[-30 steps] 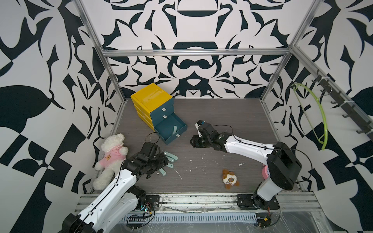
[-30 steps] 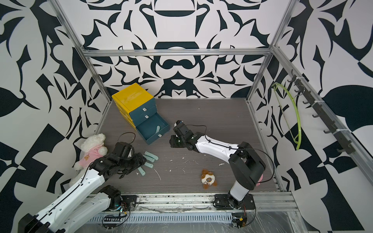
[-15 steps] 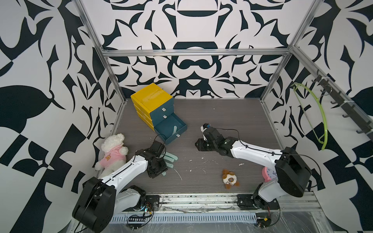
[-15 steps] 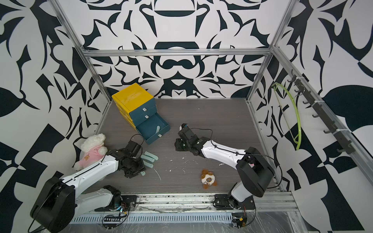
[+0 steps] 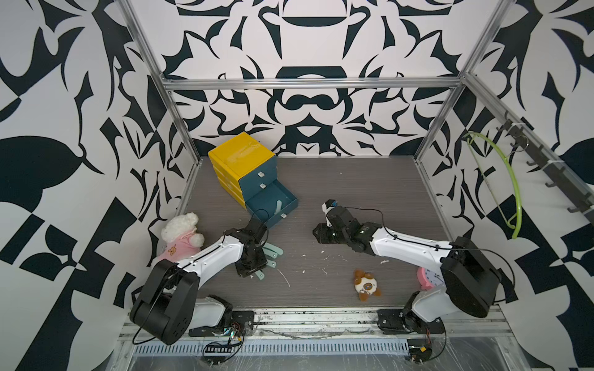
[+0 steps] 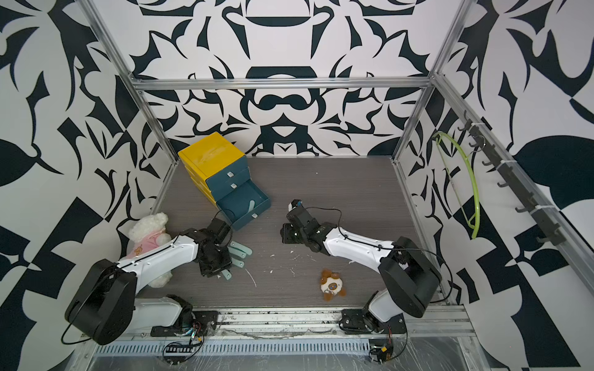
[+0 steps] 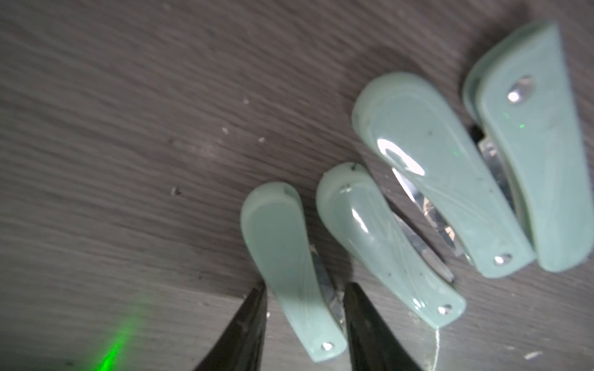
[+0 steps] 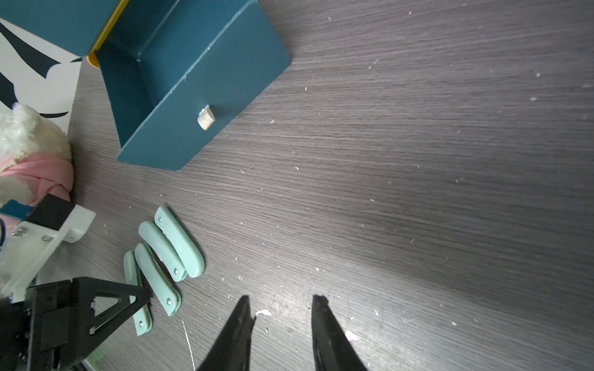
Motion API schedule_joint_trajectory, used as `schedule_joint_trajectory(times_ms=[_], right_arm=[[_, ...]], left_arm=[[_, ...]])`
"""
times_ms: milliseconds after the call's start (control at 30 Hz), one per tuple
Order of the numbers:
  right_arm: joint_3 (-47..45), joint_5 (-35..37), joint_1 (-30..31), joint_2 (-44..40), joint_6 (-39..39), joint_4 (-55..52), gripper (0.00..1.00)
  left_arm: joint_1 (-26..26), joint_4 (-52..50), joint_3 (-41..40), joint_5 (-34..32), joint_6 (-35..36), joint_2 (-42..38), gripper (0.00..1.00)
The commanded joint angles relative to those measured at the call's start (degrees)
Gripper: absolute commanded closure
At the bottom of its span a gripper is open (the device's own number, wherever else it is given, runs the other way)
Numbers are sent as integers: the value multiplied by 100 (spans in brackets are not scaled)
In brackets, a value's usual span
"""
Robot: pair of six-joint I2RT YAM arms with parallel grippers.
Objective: Place the fruit knives into the drawer by color
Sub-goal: Pick up the fruit knife from the center of the board.
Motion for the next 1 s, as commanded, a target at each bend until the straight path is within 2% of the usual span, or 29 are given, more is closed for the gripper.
schedule_joint_trajectory(times_ms=[0,167,333,467,600,767,967], right_arm=[[-51,43,-13,-83,-14,215,66],[-63,24,-28,-58,20,250,67],[-47,16,-47,-33,62,276,67],[-25,-2,-47,-12,95,304,67],[-4,-20,-51,-2,117,313,67],[22,11,-46,20,126,250,68],[43,57,-49,-21,163,125,67]], left_arm=[[-8,70,-94,-86,86,206,63],[-15,92,-131,-63,120,173,73],[-192,-105,-40,-230,87,-253,78],[-478,-503,465,-624,139,-833,79],[-557,-752,1280,-1221,543,-1006,80],[-562,-594,2452,-1976,1329,-392,81],[-559,-93,3890,-2478,2173,1164,81]])
